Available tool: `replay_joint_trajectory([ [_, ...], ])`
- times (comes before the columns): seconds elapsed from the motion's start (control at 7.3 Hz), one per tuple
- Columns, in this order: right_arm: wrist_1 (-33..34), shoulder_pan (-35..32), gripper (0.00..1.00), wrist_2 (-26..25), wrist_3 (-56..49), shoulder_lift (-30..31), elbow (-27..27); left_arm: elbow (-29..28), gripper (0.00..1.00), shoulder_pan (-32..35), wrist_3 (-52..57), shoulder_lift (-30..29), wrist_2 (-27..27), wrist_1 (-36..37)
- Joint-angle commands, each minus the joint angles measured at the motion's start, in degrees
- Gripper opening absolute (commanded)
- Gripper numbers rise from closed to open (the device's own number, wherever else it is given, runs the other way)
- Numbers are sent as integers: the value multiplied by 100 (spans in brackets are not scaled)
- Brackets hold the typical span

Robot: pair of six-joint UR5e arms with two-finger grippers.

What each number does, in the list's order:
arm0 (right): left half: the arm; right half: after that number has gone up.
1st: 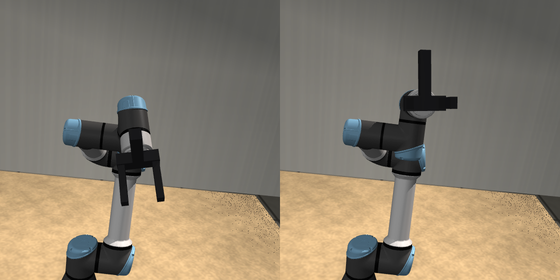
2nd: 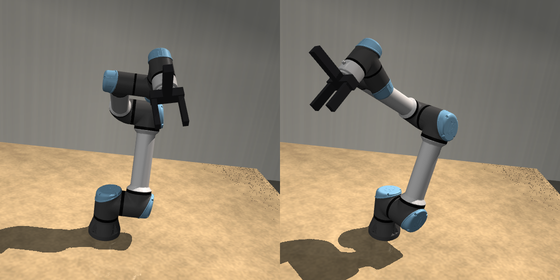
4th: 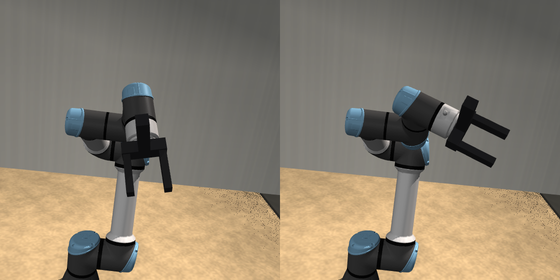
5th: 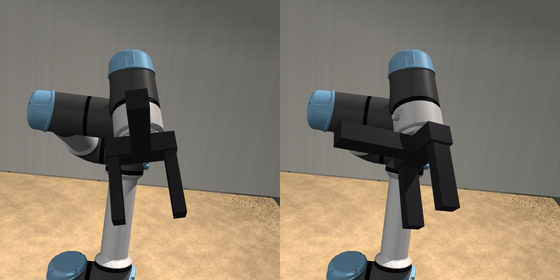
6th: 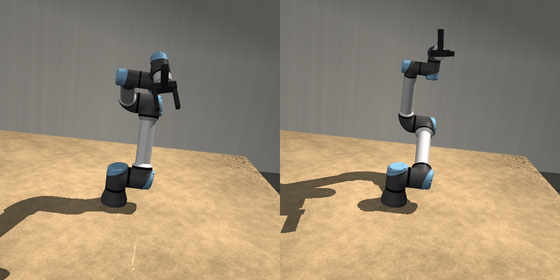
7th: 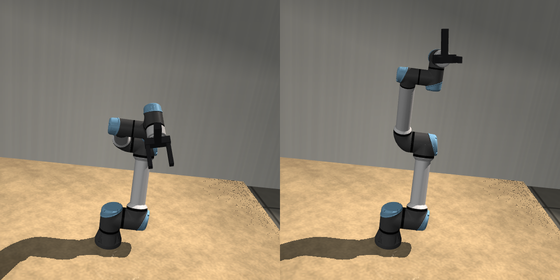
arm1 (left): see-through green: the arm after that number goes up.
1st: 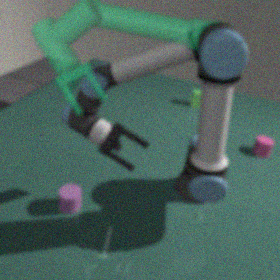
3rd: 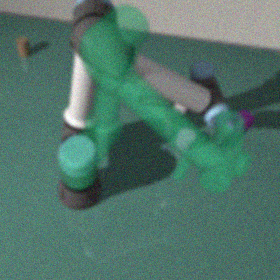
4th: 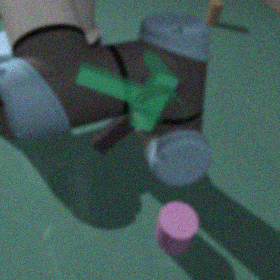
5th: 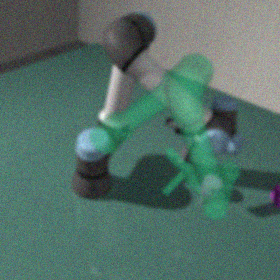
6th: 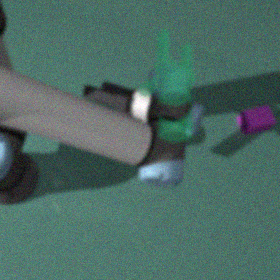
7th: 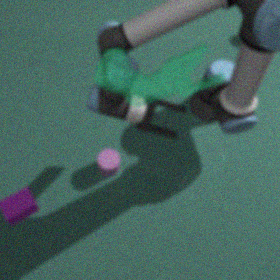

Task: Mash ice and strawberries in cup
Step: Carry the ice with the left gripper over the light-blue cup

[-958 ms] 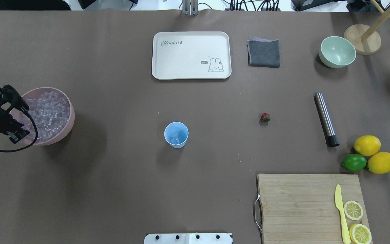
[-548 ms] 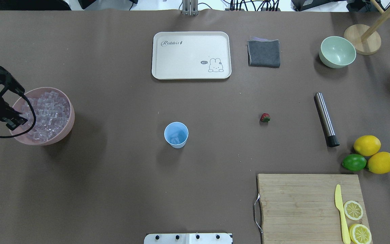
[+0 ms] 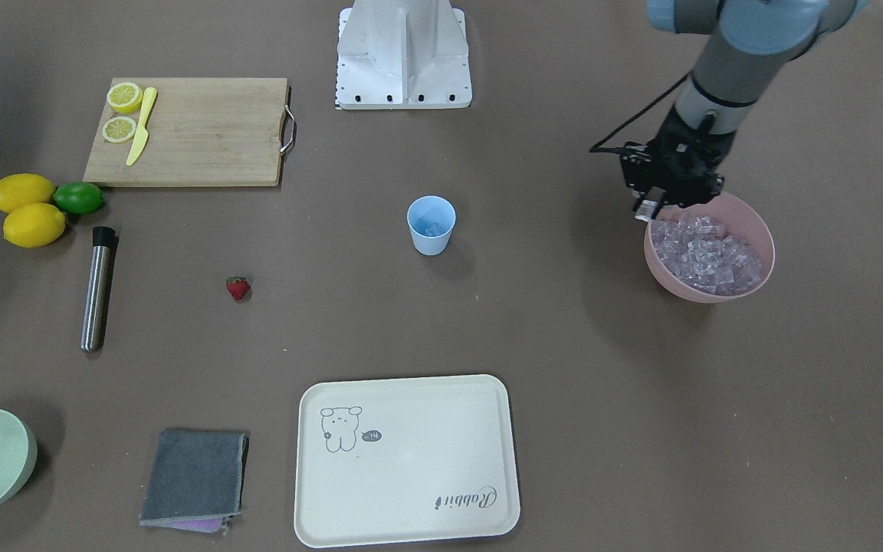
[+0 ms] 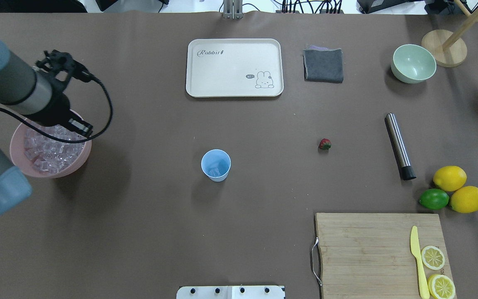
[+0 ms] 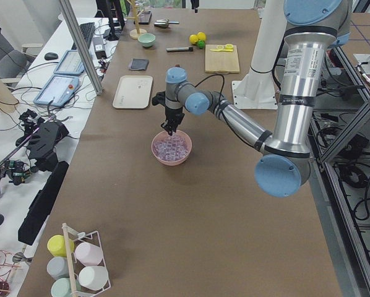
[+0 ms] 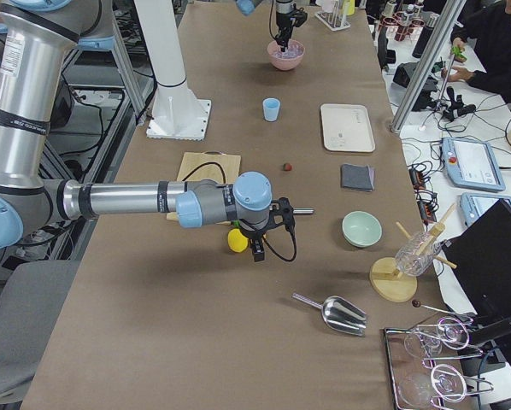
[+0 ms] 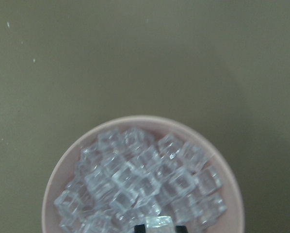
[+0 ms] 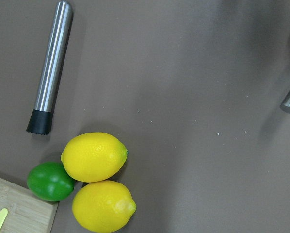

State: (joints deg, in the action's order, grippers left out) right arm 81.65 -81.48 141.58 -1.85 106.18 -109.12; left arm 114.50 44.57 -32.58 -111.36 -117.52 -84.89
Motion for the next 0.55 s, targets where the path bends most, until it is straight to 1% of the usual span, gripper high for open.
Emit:
replay_joint_trajectory([
  [0.0, -9, 0, 100, -7, 1, -19, 13, -585, 0, -823, -1885, -1199, 45, 69],
  [0.14, -9, 0, 100, -16, 1, -19, 13, -778, 0, -1018, -2232, -1552, 71, 69],
  [0.27, 0, 0, 100, -16, 1, -19, 13, -1120, 0, -1212, -2470, -1956, 428, 69],
  [0.41, 0, 0, 100, -16, 1, -19, 13, -1271, 0, -1370, -2525, -2099, 632, 69],
])
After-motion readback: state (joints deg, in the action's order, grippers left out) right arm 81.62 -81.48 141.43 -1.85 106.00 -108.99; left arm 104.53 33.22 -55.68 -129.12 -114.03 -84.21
